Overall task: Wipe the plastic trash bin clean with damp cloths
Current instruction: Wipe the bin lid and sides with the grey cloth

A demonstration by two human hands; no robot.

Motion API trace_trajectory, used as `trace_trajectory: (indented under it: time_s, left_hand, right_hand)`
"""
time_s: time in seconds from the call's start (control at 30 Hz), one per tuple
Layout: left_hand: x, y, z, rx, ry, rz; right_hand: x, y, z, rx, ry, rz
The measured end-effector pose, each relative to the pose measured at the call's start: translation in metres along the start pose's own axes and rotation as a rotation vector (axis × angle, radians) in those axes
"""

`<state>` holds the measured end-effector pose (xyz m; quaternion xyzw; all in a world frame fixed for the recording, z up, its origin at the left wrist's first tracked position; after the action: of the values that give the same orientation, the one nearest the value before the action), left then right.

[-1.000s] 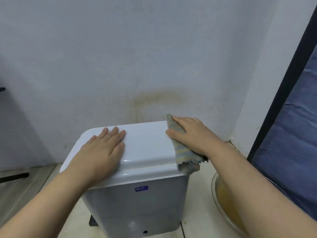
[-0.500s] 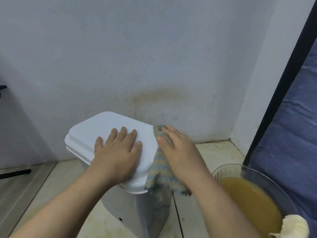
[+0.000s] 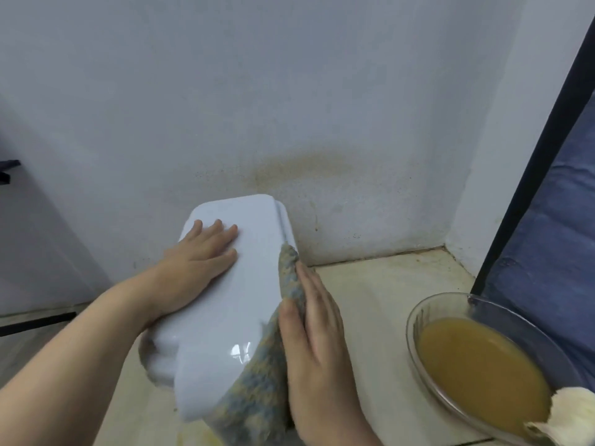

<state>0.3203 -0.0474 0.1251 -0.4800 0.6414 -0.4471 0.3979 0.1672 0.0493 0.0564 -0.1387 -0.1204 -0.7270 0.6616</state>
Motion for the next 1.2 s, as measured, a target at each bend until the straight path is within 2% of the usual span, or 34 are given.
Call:
trace_trajectory:
  time_s: [0.1, 0.17, 0.27, 0.43, 0.53, 0.67, 0.8, 0.87, 0.93, 1.0, 1.1, 1.2]
  left_hand:
    - [-0.002, 0.006, -0.012, 0.253, 0.02, 0.085]
    - [-0.006, 0.01, -0.02, 0.321, 0.024, 0.085]
    - [-0.012, 0.01, -0.024, 0.335, 0.061, 0.076]
    - [-0.012, 0.008, -0.024, 0.299, 0.08, 0.098]
    - [-0.01, 0.008, -0.023, 0.297, 0.059, 0.089]
    - [-0.007, 0.013, -0.026, 0.295, 0.025, 0.084]
    - [-0.01, 0.012, -0.033, 0.221, 0.057, -0.014]
    - [-0.015, 0.008, -0.041, 0.119, 0.082, -0.07]
    - [-0.014, 0.007, -0.055, 0.041, 0.026, -0.092]
    - [-0.007, 0.012, -0.072, 0.125, -0.066, -0.069]
    - [0.009, 0.027, -0.096, 0.395, -0.189, 0.084]
    - [0.012, 0.036, -0.108, 0.528, -0.283, 0.1]
  right_hand:
    - [-0.024, 0.0, 0.012, -0.07, -0.001, -0.094]
    - [-0.018, -0.007, 0.014, -0.028, 0.102, -0.049]
    - [0.032, -0.019, 0.005, 0.193, 0.224, 0.087]
    - [0.151, -0.026, -0.022, 0.012, 0.241, 0.245]
    - [0.152, -0.02, -0.028, -0.025, 0.246, 0.239]
    - [0.073, -0.016, -0.016, 0.063, 0.185, 0.098]
    - [-0.007, -0.003, -0.001, 0.266, -0.015, -0.282]
    - [-0.017, 0.001, -0.007, 0.506, 0.061, -0.397]
    - [-0.016, 0.0, -0.029, 0.69, 0.218, -0.415]
    - [-0.015, -0.001, -0.054, 0.64, 0.323, -0.297]
    - [-0.028, 0.006, -0.1, 0.475, 0.456, -0.144]
    - [-0.053, 0.017, -0.133, 0.37, 0.624, -0.121]
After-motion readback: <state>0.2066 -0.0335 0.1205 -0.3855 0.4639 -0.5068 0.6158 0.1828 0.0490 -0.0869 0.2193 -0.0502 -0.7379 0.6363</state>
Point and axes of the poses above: each hand's wrist, its own x-axis towards the middle knuckle, its own y-axis out of the palm, z = x × y, the point moved 2 cm from there along x, towards the middle knuckle, and after that the axes turned 10 degrees about x, right-handed, at the moved point
